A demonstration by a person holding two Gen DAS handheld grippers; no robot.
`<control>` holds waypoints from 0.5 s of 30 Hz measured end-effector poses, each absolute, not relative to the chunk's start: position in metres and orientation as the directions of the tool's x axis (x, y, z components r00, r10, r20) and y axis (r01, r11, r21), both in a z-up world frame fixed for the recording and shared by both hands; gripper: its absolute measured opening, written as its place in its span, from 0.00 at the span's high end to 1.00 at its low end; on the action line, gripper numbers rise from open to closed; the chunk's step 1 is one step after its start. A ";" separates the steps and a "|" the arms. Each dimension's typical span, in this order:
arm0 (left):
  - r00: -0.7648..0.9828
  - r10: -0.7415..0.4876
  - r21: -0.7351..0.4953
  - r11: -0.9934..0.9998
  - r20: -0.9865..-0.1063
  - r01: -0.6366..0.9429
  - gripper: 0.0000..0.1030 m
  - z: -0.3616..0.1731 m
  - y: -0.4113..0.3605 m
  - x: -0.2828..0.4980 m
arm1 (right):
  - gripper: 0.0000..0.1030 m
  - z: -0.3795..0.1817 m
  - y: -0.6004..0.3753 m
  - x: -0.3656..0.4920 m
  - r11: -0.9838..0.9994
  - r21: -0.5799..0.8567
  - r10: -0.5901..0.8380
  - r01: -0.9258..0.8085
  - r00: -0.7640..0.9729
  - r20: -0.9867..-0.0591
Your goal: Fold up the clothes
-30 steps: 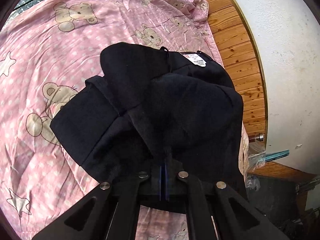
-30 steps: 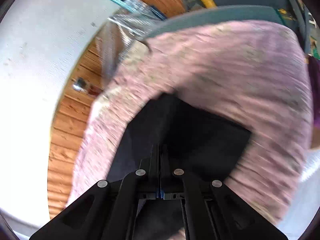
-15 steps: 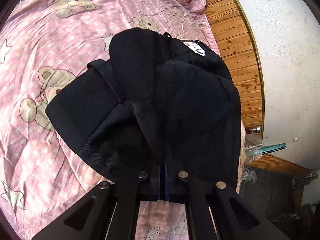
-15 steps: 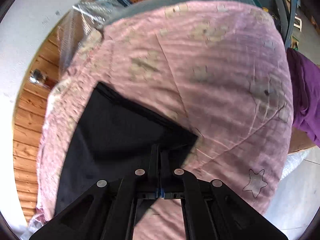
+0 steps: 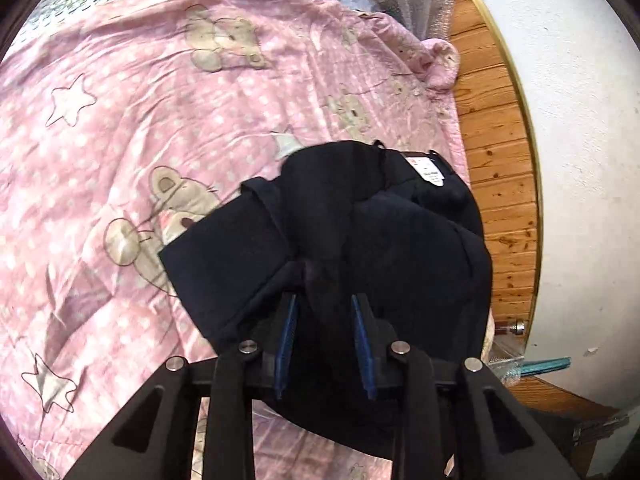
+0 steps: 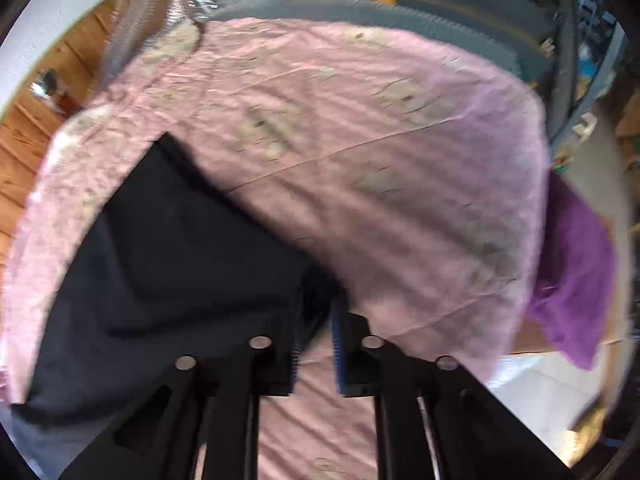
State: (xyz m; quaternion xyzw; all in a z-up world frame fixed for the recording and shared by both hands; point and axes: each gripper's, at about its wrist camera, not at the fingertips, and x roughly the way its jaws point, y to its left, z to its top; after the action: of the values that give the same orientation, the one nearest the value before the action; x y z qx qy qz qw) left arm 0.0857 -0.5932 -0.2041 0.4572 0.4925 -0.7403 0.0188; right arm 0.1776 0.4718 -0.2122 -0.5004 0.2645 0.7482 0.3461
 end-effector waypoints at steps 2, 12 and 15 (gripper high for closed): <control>-0.587 0.426 -0.721 -0.490 -0.689 0.491 0.71 -0.203 -0.596 0.094 | 0.77 -0.192 0.460 0.182 -0.626 0.010 0.307 -0.780 -0.258 -0.916; -0.481 0.421 -0.636 -0.569 -0.769 0.520 0.50 -0.190 -0.573 0.054 | 0.50 -0.137 0.118 0.135 -0.900 0.103 -0.296 0.424 -0.419 -0.858; -0.523 0.492 -0.713 -0.556 -0.696 0.427 0.89 -0.186 -0.557 0.042 | 0.49 -0.163 0.030 0.149 -0.704 0.043 -0.352 0.709 -0.295 -0.888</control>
State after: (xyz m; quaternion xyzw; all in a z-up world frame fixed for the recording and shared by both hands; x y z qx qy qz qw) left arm 0.0424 -0.5573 -0.1855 0.4880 0.4707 -0.7347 -0.0223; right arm 0.1486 0.0297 -0.1627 -0.4878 -0.1830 0.7837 -0.3382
